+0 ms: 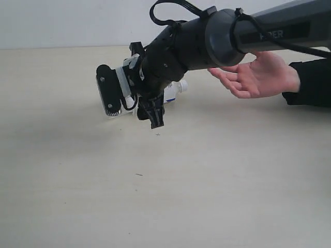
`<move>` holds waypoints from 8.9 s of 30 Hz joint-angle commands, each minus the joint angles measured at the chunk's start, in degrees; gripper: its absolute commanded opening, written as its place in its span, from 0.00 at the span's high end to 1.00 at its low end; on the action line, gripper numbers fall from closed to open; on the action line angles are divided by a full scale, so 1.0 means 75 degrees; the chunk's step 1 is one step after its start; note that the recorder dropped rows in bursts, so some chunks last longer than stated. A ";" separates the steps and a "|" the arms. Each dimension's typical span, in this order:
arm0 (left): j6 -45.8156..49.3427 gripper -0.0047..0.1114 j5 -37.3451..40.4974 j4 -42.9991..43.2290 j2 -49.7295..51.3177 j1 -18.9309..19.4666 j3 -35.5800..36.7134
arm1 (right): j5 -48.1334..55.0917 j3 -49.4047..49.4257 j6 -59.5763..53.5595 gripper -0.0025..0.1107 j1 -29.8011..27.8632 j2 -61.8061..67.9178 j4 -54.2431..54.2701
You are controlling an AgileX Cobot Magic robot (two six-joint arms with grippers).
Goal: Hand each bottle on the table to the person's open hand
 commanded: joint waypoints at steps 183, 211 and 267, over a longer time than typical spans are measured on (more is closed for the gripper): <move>0.0002 0.88 -0.0077 -0.0025 -0.0048 0.0020 0.0029 | 0.0688 0.5934 0.8660 0.98 -0.2738 -0.9797 0.0472; 0.0002 0.88 -0.0077 -0.0025 -0.0048 0.0020 0.0029 | 0.1166 0.7536 0.8674 0.98 -0.2738 -1.5503 0.1043; 0.0002 0.88 -0.0077 -0.0025 -0.0048 0.0020 0.0029 | -0.2848 1.1187 0.9341 0.98 -0.5820 -1.6148 0.1461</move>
